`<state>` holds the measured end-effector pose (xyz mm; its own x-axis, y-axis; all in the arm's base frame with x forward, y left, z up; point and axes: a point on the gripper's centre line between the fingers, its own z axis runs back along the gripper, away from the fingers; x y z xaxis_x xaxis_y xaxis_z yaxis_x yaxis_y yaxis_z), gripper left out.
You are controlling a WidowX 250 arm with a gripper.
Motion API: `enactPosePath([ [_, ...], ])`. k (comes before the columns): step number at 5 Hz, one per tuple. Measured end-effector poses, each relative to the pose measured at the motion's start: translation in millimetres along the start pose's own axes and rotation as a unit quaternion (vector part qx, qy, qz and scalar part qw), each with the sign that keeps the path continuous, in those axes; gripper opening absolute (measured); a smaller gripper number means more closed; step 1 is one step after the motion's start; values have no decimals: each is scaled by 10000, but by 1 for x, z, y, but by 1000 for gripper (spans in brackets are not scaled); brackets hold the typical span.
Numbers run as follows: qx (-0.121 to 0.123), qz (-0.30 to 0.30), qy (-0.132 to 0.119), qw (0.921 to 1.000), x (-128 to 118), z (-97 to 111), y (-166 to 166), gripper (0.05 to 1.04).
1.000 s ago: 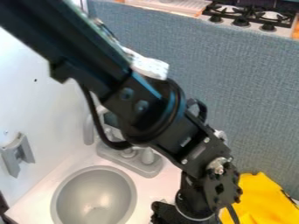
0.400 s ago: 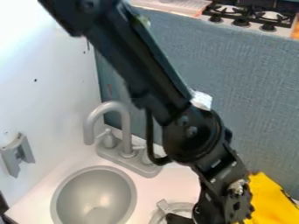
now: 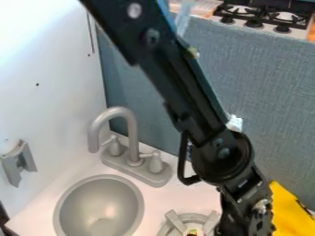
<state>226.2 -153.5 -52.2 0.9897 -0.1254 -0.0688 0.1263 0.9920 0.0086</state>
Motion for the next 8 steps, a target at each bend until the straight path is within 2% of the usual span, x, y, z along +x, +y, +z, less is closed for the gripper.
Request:
enactPosePath([
  [1,55,20,93,9999,2,-7,-1,1002],
  [2,161,-26,356,9992,-3,-24,1,925],
  [3,105,-118,488,9987,-4,-25,-2,660],
  [4,-85,-252,506,9984,-8,-26,-6,331],
  [5,-301,-349,240,9986,-4,-7,-14,159],
  [6,-253,-590,-60,9979,-11,22,-37,89],
  [7,-225,-784,-358,9960,-10,45,-53,87],
  [8,-470,-995,-634,9919,15,63,-77,87],
])
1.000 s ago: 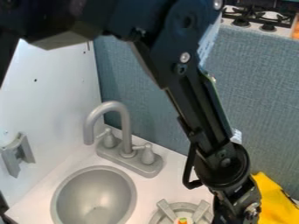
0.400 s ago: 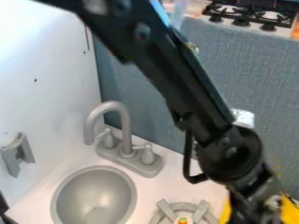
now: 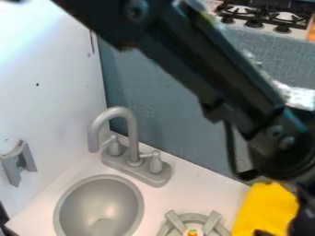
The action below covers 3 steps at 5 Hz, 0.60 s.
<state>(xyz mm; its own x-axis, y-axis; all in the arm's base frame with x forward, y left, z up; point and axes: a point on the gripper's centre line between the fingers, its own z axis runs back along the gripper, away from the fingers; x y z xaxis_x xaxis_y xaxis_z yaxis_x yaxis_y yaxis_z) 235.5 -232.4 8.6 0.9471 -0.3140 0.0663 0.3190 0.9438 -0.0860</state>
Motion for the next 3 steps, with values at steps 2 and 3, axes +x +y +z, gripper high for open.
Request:
enactPosePath([
  [2,72,-126,60,9999,36,-23,-10,87],
  [3,137,12,133,9998,49,-31,1,87],
])
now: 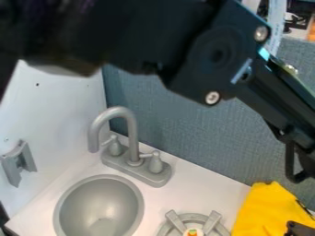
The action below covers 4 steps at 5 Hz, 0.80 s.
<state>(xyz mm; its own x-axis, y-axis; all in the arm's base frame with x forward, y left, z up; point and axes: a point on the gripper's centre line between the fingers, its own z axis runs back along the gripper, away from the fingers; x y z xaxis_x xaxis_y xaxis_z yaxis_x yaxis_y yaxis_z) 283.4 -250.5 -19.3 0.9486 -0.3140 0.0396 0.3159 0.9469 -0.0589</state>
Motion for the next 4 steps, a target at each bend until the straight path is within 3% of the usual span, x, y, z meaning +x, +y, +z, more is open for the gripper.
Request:
enactPosePath([
  [2,148,91,29,9998,14,-8,15,87],
  [4,-126,85,167,9997,12,-23,13,87],
])
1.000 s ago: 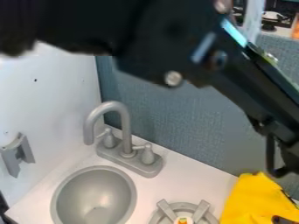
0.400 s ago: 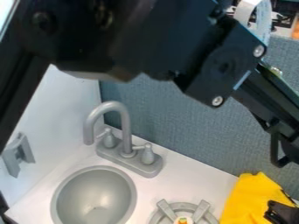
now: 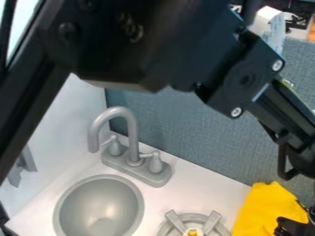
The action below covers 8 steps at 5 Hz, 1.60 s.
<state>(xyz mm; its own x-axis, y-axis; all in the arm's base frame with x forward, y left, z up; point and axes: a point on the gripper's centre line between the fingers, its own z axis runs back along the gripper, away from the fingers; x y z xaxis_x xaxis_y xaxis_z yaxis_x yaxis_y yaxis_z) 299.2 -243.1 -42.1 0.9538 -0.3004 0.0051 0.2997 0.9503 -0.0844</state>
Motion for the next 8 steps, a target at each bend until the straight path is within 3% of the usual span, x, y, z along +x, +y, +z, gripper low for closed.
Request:
enactPosePath([
  [1,-186,-37,-78,9998,2,-1,-6,87],
  [2,-201,1,-66,9998,2,-1,-6,116],
  [3,83,169,287,9994,-4,-9,2,306],
  [4,298,239,314,9988,-4,-6,8,587],
  [5,349,230,313,9986,-4,-6,9,882],
  [6,130,247,64,9996,-5,17,4,1012],
  [7,-234,302,-300,9988,-17,60,2,1007],
  [8,-100,206,-385,9990,-37,84,16,1007],
])
